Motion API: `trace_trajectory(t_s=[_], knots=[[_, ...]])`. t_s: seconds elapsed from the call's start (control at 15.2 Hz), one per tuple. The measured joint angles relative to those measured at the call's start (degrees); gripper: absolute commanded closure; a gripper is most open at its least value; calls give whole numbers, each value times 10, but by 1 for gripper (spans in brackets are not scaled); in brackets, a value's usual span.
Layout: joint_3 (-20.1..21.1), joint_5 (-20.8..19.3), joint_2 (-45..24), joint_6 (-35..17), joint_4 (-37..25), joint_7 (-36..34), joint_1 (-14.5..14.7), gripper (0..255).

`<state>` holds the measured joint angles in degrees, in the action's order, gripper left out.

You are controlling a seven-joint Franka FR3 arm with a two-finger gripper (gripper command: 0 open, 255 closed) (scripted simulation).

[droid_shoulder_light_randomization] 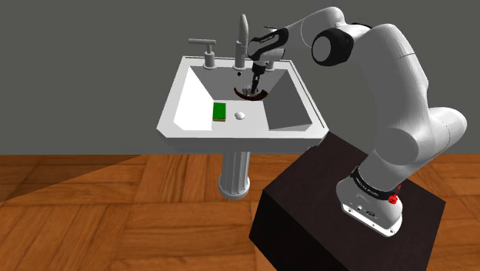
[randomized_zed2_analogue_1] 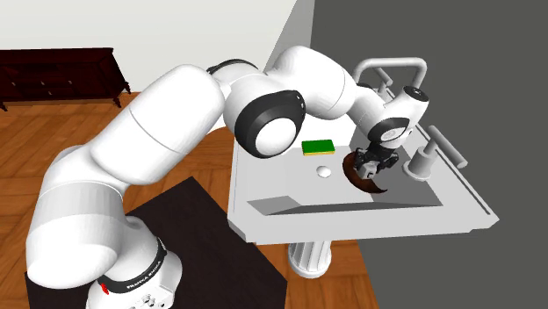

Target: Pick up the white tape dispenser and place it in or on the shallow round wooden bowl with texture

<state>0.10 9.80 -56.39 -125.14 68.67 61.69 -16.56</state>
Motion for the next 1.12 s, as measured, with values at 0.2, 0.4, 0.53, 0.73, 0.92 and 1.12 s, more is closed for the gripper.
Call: trace_trajectory(t_s=[0.2, 0.4, 0.53, 0.73, 0.92, 1.12], knots=[[0, 0, 0, 0, 0, 0, 0, 0], [0, 0, 0, 0, -1, 0, 0, 0], [0, 0, 0, 0, 0, 0, 0, 0], [-1, -2, 20, 26, -7, -1, -2, 0], [-2, -2, 43, 37, 6, -1, -4, 0], [-2, -2, 47, 38, 9, -1, -5, 0]])
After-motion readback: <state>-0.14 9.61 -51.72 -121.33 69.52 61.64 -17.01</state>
